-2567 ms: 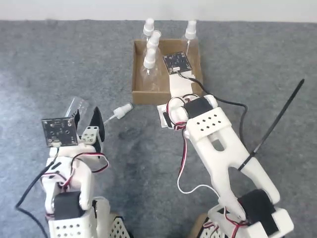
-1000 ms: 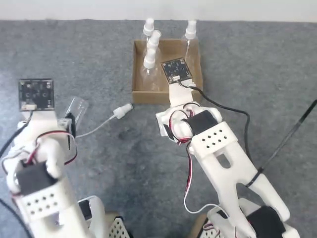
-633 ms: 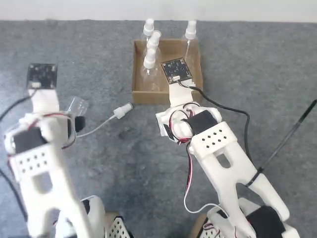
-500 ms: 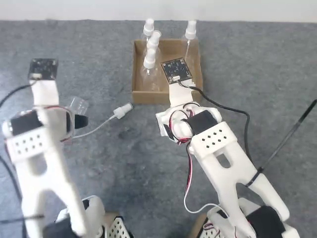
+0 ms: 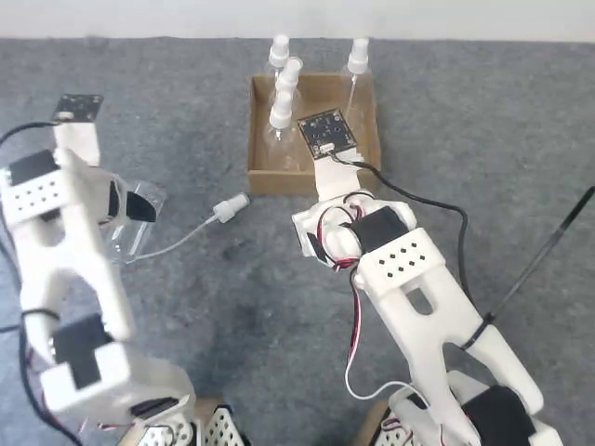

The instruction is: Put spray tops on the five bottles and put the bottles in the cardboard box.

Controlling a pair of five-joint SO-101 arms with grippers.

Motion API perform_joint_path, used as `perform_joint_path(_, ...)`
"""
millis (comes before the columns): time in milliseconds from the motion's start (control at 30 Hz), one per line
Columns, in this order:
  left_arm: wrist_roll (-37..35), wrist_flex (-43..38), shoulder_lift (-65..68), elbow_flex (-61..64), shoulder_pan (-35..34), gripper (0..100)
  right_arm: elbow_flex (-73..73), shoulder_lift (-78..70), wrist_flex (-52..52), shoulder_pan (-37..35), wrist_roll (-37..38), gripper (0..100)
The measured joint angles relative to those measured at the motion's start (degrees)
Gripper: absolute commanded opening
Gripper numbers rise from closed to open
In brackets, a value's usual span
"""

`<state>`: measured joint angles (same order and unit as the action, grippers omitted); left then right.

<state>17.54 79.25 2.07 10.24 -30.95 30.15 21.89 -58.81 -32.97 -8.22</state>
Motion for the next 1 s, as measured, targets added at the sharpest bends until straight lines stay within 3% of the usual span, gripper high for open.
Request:
perform_joint_path(567, 3.0, 0.0, 27.8, -18.5, 0.0, 30, 0.0, 0.0, 0.0, 0.0, 0.0, 4.6)
perform_joint_path(833, 9.8, 0.0, 31.4, -19.9, 1.1, 14, 0.0, 0.0, 0.0, 0.0, 0.0, 4.6)
perform_joint_path(1000, 13.0, 2.6, 31.4, -20.0, 2.5, 9, 0.0, 0.0, 0.0, 0.0, 0.0, 4.6)
